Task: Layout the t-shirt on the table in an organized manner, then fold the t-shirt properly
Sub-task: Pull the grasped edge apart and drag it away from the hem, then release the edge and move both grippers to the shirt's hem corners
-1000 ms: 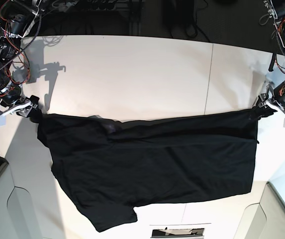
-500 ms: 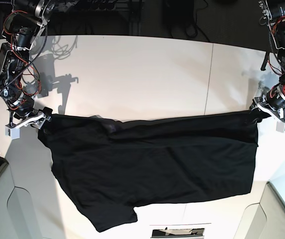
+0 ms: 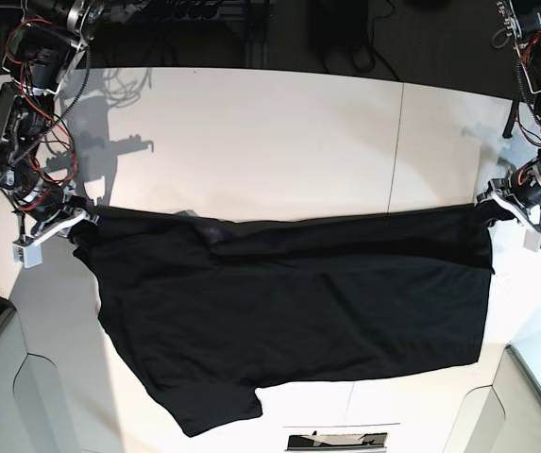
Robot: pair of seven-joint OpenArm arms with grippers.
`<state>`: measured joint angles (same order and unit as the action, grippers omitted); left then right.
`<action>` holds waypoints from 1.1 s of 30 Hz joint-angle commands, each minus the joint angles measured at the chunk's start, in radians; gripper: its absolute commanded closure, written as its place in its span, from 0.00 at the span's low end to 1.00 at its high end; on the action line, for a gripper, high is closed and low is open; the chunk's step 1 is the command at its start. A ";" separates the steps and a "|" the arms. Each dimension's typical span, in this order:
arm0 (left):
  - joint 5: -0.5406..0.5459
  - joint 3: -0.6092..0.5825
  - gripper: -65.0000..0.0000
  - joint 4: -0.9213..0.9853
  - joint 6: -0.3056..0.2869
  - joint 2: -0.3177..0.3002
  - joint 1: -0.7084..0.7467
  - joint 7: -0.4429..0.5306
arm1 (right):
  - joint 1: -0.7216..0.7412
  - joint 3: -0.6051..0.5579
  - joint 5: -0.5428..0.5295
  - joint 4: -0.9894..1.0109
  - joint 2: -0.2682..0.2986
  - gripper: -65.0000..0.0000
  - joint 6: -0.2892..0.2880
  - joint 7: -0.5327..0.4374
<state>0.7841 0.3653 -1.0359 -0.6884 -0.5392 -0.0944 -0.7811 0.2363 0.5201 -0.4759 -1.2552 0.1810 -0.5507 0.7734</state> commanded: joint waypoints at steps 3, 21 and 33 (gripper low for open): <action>0.077 0.004 1.00 -0.109 -0.010 -0.052 0.052 -0.029 | -0.044 0.046 -0.079 -0.113 0.045 1.00 -0.003 0.029; 0.106 0.009 1.00 -0.397 -0.010 -0.084 0.456 -0.040 | -0.474 0.122 -0.230 -0.388 0.149 1.00 -0.004 0.099; 0.133 0.009 0.98 -0.528 -0.010 -0.084 0.538 -0.047 | -0.572 0.193 -0.233 -0.467 0.149 1.00 -0.004 0.099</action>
<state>0.9066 0.3656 -1.5497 -0.6960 -0.6014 0.4458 -0.8410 -0.3378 0.7013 -0.6960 -1.7039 0.3103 -0.5545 0.8921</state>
